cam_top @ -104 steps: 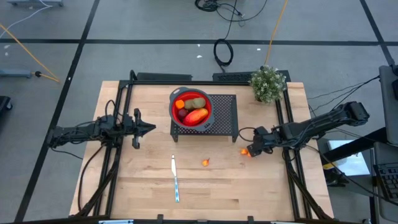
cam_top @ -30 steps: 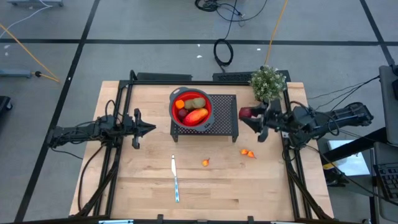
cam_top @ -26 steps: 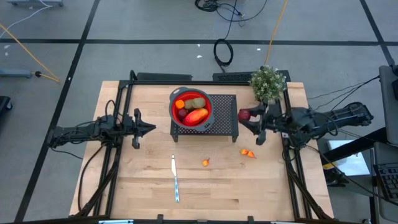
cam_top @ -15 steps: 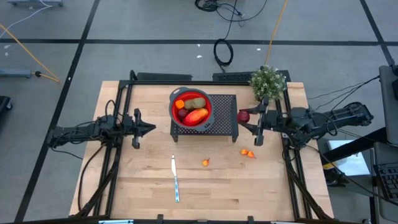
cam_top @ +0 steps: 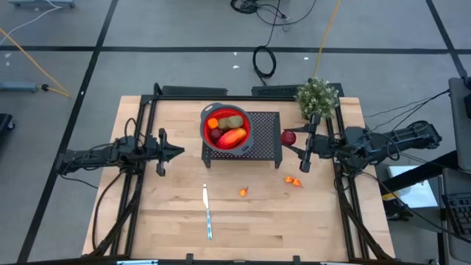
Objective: Pick & Place Fruit
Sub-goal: Put the pomegranate into the strainer on the shelf
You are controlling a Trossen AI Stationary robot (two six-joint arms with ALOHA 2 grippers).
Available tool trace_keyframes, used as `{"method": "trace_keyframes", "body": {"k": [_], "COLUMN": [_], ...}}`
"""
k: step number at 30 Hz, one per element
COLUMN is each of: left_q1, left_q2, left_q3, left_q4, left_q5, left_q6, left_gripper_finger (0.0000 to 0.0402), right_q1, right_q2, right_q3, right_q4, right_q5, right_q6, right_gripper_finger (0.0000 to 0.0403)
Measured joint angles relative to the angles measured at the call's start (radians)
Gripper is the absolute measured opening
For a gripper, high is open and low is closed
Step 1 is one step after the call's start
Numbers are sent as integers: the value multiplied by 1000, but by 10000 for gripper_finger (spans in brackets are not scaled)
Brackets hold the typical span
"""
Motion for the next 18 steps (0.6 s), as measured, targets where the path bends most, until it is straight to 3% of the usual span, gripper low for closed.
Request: {"method": "trace_keyframes", "body": {"k": [12,18], "left_q1": [0,0], "left_q2": [0,0], "left_q3": [0,0], "left_q4": [0,0], "left_q5": [-1,-1], "left_q6": [1,1], "left_gripper_finger": [21,21], "right_q1": [0,0], "right_q2": [0,8], "right_q3": [0,0], "right_q4": [0,0], "right_q5": [0,-2], "right_q6": [3,95], "right_gripper_finger": [190,192]}}
